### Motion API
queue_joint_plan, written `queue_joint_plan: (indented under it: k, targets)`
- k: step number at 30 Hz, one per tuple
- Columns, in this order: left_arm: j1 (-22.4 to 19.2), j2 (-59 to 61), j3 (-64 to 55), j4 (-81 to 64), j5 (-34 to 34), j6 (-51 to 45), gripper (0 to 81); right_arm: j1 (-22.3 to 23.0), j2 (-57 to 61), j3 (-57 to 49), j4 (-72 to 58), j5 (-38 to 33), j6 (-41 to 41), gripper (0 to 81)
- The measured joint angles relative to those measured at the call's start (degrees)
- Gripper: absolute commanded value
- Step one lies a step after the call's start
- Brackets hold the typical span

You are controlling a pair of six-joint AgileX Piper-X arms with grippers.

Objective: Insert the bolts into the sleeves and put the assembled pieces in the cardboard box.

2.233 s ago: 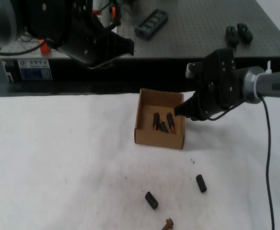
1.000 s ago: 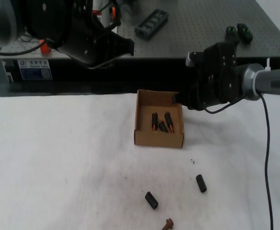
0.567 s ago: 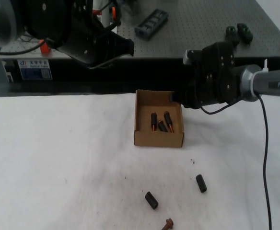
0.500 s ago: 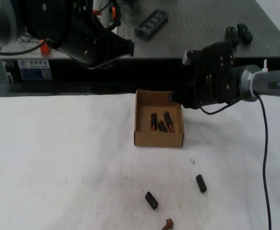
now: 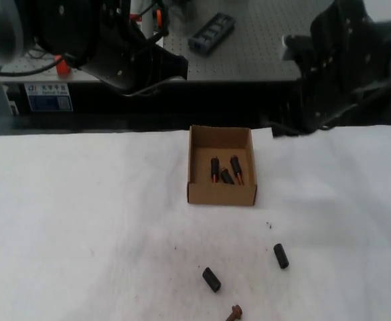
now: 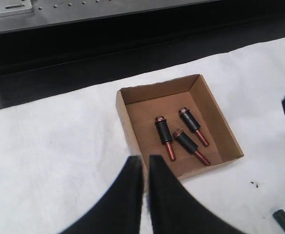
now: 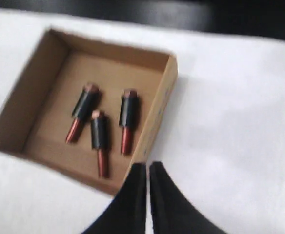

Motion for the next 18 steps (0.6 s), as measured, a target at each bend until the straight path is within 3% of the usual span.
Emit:
queue_joint_plan:
  k: [3, 8, 14, 18]
  targets:
    - [0.0, 0.0, 0.0, 0.4, 0.0, 0.0, 4.1, 0.8, -1.5, 0.0, 8.0, 0.1, -2.1, 34.7]
    - [0.0, 0.0, 0.0, 1.6, 0.8, 0.0, 4.1, 3.7, -1.9, 1.0, 21.7, 3.4, -3.7, 30.7]
    - [0.0, 0.0, 0.0, 3.1, 1.3, 0.0, 4.1, 5.8, -1.9, 4.8, 23.1, 6.7, -3.9, 29.9]
    - [0.0, 0.0, 0.0, 3.0, 1.7, 0.0, 4.1, 7.3, -1.9, 13.1, 17.9, 7.3, -1.9, 29.9]
